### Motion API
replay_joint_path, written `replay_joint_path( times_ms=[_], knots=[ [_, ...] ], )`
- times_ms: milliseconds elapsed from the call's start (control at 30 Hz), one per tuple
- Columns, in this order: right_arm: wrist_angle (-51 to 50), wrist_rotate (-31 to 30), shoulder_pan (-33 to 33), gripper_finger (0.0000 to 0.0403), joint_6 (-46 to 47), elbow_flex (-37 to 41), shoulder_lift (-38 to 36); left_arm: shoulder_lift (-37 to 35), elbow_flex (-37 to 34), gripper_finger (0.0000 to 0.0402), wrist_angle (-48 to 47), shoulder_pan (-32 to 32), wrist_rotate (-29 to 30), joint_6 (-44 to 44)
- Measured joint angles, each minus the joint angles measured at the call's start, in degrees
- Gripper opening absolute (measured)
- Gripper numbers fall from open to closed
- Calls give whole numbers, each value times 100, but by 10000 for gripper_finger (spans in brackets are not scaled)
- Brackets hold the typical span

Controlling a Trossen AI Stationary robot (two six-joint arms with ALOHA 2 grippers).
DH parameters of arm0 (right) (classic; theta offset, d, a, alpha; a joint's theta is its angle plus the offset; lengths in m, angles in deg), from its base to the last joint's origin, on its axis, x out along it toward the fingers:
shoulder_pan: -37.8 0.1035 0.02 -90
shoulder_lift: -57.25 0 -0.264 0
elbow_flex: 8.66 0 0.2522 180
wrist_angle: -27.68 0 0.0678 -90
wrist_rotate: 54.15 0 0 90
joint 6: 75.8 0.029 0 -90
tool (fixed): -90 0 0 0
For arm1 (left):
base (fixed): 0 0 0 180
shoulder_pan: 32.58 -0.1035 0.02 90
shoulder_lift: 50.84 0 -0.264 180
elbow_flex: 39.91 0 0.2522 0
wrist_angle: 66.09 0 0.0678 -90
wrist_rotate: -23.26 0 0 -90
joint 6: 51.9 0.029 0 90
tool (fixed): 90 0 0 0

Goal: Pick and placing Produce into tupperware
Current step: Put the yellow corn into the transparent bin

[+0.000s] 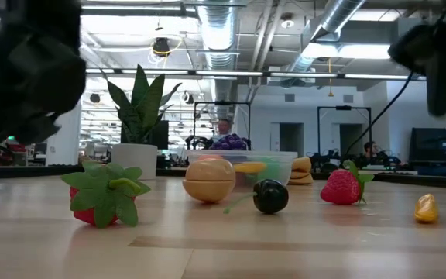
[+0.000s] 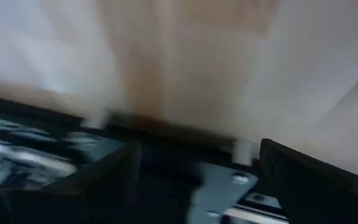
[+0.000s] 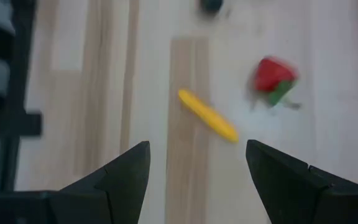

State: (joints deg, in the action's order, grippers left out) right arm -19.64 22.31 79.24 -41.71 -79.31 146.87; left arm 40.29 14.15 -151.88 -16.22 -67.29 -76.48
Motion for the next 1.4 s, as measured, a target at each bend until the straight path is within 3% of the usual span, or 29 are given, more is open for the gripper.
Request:
replay_joint_path(
  times_ms=[133, 400, 700, 1000, 1400],
  knots=[
    [-118, 463, -236, 260, -371, -209, 407, -246, -189, 320, 439, 263, -322, -296],
    [-87, 535, -483, 260, -623, -329, 529, -935, 198, 320, 663, 503, 360, -548],
    [-69, 603, -634, 260, -873, -327, 538, -1830, 309, 320, 2440, 501, 948, -735],
    [-42, 736, -646, 260, -1168, -327, 538, -1882, 309, 320, 3525, 499, 1345, -500],
    [428, 901, -784, 260, -1272, -319, 748, -1875, 257, 320, 3468, 501, 1117, -312]
  ],
)
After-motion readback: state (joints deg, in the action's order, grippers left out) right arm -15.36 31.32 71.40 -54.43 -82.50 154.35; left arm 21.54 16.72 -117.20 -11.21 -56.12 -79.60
